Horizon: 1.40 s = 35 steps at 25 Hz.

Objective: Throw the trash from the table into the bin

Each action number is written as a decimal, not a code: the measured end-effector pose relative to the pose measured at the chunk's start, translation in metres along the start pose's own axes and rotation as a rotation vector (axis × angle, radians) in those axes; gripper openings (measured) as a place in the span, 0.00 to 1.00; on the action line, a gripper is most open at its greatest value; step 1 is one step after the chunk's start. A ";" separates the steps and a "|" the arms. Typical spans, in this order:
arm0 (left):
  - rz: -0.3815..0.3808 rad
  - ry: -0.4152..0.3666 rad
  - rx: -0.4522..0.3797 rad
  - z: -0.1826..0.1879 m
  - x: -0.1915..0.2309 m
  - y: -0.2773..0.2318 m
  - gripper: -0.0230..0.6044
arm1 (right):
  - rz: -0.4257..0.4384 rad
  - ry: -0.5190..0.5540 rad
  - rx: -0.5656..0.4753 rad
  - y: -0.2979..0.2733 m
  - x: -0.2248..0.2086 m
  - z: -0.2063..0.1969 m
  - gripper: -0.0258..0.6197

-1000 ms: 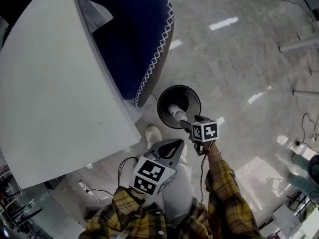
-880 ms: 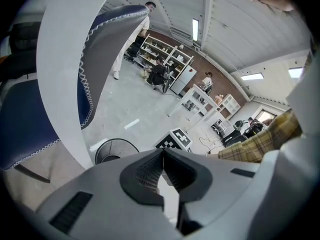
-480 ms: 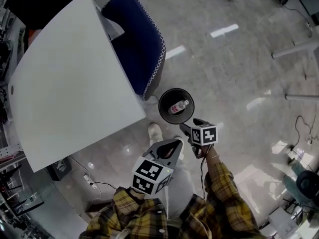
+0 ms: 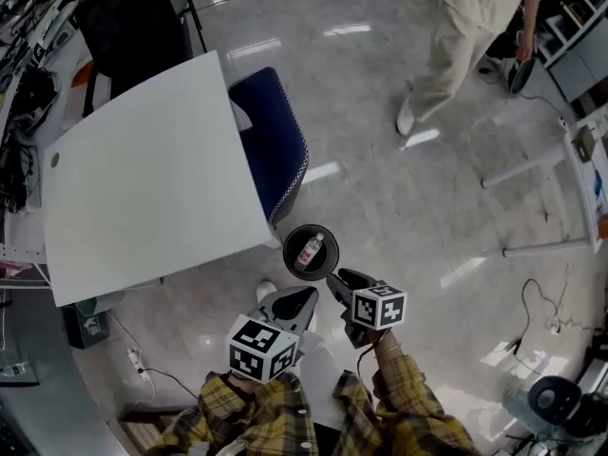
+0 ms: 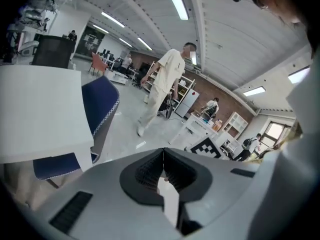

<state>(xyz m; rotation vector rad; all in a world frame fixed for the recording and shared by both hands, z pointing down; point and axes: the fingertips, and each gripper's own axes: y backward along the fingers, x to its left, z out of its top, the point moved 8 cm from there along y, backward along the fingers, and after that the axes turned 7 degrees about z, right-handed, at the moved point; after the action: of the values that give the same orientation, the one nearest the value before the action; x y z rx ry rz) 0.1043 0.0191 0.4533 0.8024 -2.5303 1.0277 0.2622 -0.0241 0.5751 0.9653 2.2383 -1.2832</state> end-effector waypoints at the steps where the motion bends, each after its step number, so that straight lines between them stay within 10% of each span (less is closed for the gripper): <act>1: 0.009 0.002 -0.016 0.005 -0.003 0.013 0.05 | 0.024 0.014 -0.011 0.009 0.017 0.004 0.24; 21: 0.110 -0.066 -0.294 0.091 0.103 0.204 0.05 | 0.197 0.380 -0.244 -0.015 0.288 0.118 0.04; 35: 0.175 -0.089 -0.379 0.112 0.184 0.263 0.05 | 0.274 0.507 -0.251 -0.084 0.374 0.149 0.04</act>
<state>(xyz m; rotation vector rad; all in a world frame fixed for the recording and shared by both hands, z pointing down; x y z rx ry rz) -0.2062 0.0232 0.3151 0.5367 -2.7870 0.5367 -0.0577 -0.0422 0.3175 1.5613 2.4303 -0.6688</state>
